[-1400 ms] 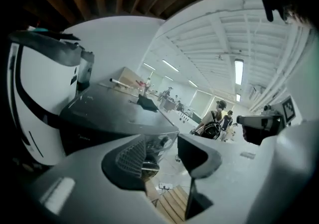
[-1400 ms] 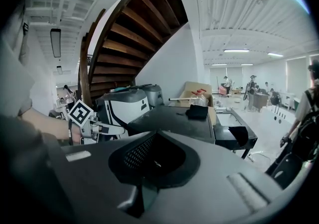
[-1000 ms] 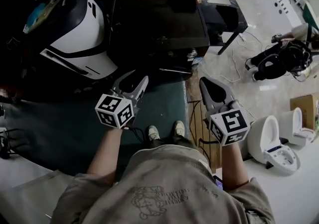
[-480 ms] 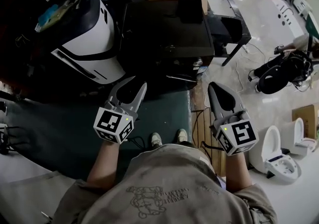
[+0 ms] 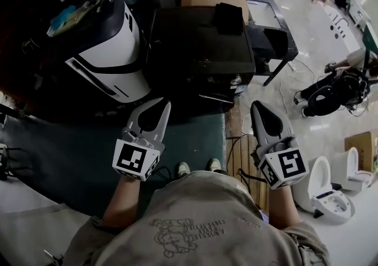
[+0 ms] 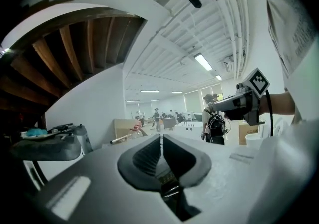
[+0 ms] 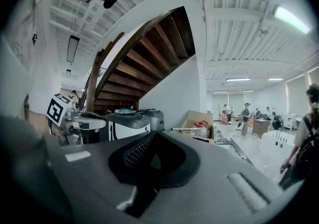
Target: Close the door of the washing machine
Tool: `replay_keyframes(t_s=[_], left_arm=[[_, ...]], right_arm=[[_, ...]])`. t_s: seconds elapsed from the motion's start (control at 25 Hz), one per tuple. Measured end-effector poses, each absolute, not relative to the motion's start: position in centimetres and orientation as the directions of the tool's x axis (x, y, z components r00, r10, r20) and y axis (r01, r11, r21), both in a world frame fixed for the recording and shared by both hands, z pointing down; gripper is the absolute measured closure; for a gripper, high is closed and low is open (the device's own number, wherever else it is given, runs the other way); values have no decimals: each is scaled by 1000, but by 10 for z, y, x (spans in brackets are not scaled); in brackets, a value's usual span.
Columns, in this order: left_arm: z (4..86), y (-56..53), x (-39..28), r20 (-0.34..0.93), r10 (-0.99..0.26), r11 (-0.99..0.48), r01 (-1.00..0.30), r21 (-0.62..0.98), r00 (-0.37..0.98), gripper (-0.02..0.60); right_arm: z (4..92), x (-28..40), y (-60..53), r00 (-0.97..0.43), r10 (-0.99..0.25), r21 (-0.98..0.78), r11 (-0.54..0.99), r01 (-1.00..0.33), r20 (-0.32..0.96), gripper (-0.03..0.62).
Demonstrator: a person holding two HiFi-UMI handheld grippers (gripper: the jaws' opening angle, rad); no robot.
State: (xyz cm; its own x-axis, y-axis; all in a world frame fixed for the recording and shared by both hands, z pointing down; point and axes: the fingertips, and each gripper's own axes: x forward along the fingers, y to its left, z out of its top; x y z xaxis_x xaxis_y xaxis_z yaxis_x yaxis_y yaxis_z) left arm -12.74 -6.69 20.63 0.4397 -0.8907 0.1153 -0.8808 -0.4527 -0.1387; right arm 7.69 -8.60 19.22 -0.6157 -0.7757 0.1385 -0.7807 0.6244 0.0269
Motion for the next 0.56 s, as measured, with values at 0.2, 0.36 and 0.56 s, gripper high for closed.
replay_keyframes(t_s=[0.2, 0.36, 0.56], left_arm=[[201, -67, -132, 102, -903, -429, -893, -139, 418, 580], [201, -67, -134, 101, -907, -421, -896, -142, 410, 581], [204, -67, -140, 116, -906, -421, -896, -143, 407, 581]], right_arm=[[187, 72, -84, -624, -770, 41, 633, -773, 130, 566], [185, 71, -81, -625, -770, 48, 634, -772, 129, 566], [185, 68, -80, -618, -775, 53, 628, -777, 129, 566]])
